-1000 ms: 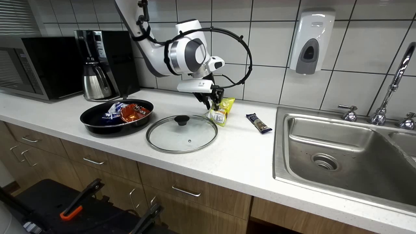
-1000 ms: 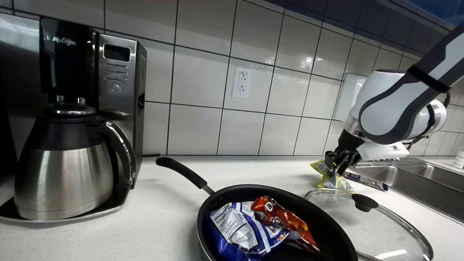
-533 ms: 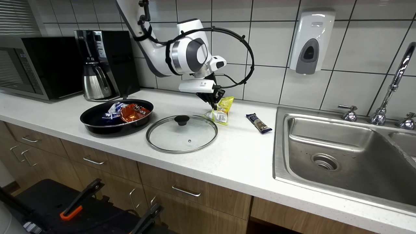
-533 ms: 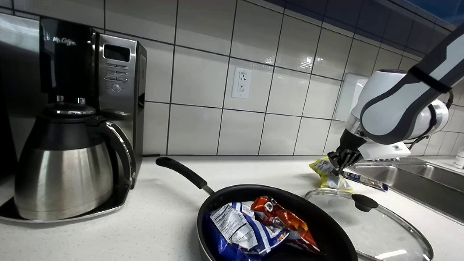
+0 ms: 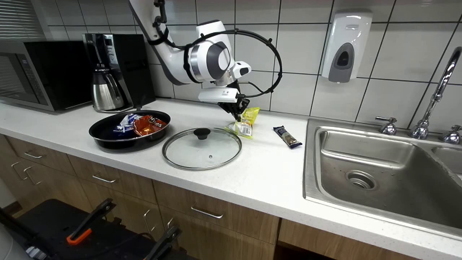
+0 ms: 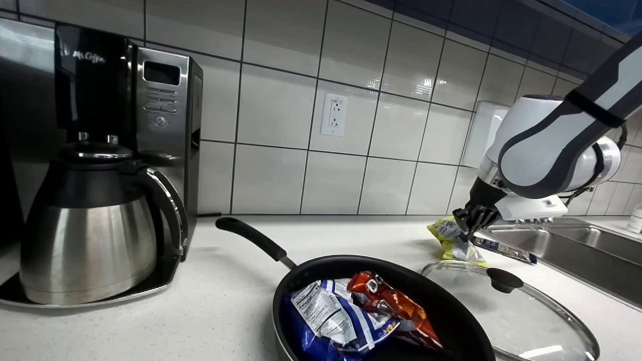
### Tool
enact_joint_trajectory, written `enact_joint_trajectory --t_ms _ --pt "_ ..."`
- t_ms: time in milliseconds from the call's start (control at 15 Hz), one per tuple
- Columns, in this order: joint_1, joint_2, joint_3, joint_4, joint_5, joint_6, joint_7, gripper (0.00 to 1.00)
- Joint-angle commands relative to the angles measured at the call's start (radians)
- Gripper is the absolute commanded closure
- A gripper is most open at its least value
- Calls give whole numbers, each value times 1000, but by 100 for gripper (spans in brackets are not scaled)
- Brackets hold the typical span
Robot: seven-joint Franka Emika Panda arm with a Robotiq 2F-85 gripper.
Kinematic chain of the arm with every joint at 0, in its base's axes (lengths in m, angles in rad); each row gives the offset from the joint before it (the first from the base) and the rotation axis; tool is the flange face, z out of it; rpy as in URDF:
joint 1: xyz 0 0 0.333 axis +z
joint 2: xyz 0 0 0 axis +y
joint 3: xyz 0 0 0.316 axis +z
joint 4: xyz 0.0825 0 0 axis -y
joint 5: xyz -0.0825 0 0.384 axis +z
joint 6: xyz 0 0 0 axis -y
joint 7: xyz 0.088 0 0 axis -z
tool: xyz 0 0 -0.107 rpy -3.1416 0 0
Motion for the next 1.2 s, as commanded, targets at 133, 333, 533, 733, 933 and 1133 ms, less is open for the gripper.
enact_joint_trajectory --t_ms 133,333,533,733,933,1133 --pt "20 -64 -5 0 -50 -50 -3 100" --pt "33 -99 2 2 -74 -81 -5 100" --pt "30 -139 47 5 -71 -123 -24 100" --pt "33 -171 93 12 -62 -184 -37 100" --pt "36 -193 138 25 -58 -253 -43 100" --pt "43 -209 176 43 -58 -330 -49 100"
